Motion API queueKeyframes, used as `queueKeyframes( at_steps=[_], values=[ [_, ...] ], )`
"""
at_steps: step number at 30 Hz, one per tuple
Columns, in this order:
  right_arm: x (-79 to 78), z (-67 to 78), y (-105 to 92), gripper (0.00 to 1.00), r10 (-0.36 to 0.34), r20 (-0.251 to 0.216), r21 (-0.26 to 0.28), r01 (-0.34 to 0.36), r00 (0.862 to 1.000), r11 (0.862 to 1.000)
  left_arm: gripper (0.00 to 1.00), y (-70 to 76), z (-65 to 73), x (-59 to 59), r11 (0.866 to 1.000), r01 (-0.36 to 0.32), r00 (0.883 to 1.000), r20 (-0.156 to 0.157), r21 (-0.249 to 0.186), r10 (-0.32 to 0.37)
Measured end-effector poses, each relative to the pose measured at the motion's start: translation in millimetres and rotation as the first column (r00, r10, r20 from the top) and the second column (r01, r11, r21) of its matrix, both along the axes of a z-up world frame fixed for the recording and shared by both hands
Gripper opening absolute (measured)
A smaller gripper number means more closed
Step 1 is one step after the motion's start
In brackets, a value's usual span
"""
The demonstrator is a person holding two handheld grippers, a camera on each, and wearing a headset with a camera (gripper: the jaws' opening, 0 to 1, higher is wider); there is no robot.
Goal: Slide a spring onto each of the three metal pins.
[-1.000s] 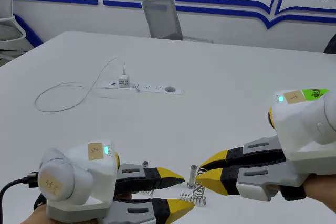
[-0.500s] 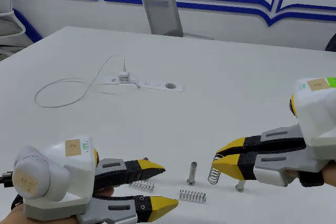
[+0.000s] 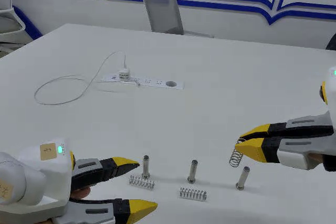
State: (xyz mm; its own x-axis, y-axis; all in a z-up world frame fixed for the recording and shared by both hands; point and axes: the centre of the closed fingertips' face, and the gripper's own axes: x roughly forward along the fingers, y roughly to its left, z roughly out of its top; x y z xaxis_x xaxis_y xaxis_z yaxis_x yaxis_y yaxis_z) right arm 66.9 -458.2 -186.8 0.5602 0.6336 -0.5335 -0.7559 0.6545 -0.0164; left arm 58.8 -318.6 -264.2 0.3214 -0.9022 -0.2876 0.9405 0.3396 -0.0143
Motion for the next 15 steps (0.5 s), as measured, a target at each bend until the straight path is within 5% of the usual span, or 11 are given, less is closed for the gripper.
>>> queueKeyframes(
  at_steps=[15],
  values=[
    [18.0,-19.4,-34.1,0.11,-0.089,-0.014,-0.024,0.089,0.996,0.996,0.6,18.5,-4.4,12.6,0.997,-0.078,0.997,-0.01,0.004,0.078]
  ],
)
